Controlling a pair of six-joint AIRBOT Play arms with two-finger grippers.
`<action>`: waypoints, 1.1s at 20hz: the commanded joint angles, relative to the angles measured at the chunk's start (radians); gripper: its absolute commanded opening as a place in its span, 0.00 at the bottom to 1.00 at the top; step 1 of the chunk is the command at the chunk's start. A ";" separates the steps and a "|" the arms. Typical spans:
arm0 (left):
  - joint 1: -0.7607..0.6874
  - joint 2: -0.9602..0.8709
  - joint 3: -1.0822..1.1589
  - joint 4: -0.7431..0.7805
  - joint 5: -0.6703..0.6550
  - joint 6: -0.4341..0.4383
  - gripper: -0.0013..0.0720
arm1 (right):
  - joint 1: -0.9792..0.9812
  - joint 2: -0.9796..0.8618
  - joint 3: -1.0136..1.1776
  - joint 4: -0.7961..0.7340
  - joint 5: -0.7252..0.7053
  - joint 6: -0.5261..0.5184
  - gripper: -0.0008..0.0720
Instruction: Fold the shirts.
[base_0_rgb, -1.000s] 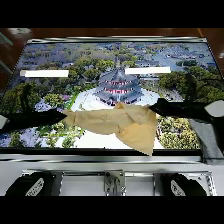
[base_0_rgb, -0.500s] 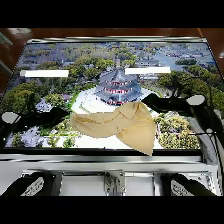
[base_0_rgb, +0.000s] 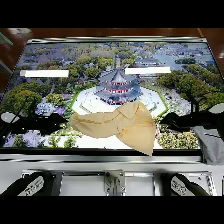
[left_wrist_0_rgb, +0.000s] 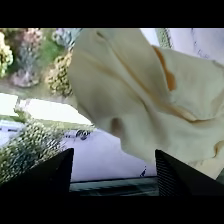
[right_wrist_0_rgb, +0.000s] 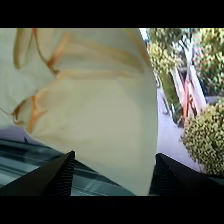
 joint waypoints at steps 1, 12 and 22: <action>-0.052 -0.068 -0.030 0.012 0.019 0.006 0.85 | -0.021 0.002 -0.086 -0.005 0.017 -0.002 0.88; -0.208 -0.235 -0.029 -0.049 0.293 0.005 0.83 | -0.021 0.001 -0.229 0.008 -0.004 -0.001 0.94; -0.208 -0.210 -0.016 -0.135 0.314 0.080 0.08 | 0.190 -0.114 -0.310 0.082 -0.204 0.074 0.93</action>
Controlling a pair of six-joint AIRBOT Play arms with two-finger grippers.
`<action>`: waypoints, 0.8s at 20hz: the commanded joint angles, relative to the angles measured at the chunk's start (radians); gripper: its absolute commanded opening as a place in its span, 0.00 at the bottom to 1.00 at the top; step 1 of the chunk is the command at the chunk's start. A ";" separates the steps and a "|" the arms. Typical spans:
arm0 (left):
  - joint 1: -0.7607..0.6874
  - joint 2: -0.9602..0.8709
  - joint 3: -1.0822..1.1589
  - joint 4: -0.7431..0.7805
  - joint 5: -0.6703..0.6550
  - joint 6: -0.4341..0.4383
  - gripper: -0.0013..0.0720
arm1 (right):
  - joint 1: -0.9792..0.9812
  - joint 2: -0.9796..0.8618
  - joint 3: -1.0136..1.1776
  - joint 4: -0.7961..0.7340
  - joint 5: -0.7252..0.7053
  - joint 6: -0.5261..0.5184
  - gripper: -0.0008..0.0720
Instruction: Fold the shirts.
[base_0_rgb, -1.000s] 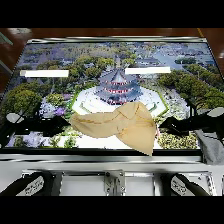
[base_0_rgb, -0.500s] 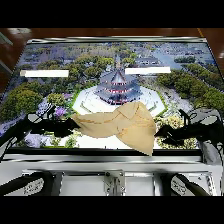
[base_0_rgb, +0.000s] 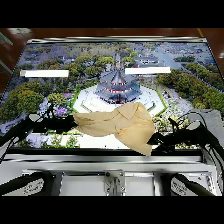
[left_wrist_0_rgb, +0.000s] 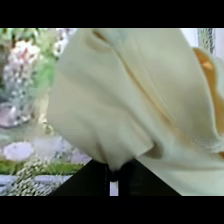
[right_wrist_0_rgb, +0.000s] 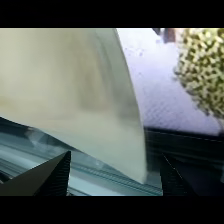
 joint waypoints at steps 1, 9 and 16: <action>0.000 0.027 0.017 -0.011 -0.019 0.059 0.08 | 0.090 -0.055 -0.010 0.074 -0.113 0.020 0.93; 0.029 0.210 0.232 0.037 -0.095 0.108 0.08 | 0.116 0.076 0.107 0.356 -0.085 -0.170 0.10; 0.190 0.473 0.808 0.092 -0.126 0.107 0.08 | -0.127 0.524 0.705 0.340 -0.086 -0.137 0.10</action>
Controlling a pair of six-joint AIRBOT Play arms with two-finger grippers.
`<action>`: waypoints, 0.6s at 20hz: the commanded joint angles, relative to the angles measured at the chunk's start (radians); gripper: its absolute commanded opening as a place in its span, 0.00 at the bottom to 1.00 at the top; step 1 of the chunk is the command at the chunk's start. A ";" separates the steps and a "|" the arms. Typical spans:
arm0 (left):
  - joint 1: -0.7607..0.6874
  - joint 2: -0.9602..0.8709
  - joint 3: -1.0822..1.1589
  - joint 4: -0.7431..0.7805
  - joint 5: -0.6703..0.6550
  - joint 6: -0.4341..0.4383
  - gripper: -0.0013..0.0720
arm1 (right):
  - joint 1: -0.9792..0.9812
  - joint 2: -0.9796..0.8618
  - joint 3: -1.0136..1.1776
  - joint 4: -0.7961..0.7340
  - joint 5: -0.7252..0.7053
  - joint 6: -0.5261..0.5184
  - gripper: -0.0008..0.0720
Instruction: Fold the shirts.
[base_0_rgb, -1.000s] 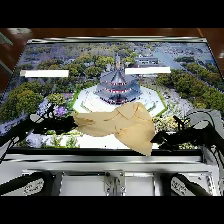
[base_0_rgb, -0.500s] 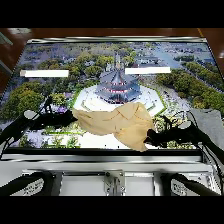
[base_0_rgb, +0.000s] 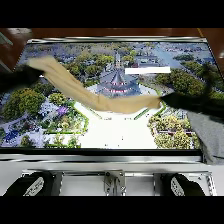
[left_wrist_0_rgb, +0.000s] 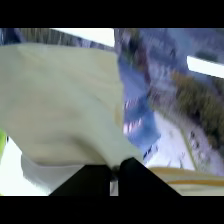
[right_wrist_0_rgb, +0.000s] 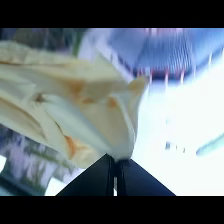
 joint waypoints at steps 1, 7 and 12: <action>0.087 0.114 0.290 0.018 -0.012 0.002 0.08 | -0.147 0.183 0.316 0.001 -0.065 0.051 0.10; 0.139 0.207 0.430 0.037 -0.126 0.002 0.08 | -0.204 0.221 0.515 -0.015 -0.014 0.140 0.10; 0.139 0.200 0.368 0.163 -0.399 0.002 0.08 | -0.203 0.189 0.515 -0.206 0.220 0.197 0.10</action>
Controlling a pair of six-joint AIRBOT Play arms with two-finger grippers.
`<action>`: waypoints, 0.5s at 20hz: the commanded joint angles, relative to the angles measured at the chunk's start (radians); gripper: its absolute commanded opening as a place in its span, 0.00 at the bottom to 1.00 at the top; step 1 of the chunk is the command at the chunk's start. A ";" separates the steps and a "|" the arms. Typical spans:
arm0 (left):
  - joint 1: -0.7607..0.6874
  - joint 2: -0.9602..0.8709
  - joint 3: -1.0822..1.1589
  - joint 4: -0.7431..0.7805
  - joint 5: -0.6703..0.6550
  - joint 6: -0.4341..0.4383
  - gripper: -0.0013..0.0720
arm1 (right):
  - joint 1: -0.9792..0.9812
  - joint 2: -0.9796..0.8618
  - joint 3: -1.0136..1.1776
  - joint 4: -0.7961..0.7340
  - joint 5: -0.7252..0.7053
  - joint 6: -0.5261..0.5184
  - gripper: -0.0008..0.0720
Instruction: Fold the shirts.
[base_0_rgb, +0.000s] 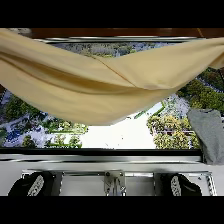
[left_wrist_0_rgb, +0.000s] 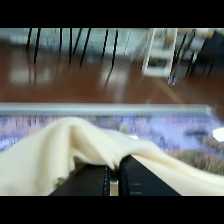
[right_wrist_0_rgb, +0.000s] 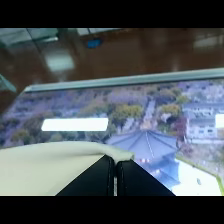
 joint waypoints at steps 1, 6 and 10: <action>0.005 0.006 -0.074 0.095 -0.182 -0.001 0.08 | -0.003 -0.035 0.016 -0.160 0.211 0.069 0.10; 0.004 0.005 -0.470 0.102 -0.176 -0.017 0.08 | -0.003 -0.105 -0.216 -0.186 0.288 0.125 0.10; -0.026 0.005 -0.799 -0.029 -0.011 -0.034 0.08 | -0.003 -0.174 -0.474 -0.094 0.132 0.118 0.10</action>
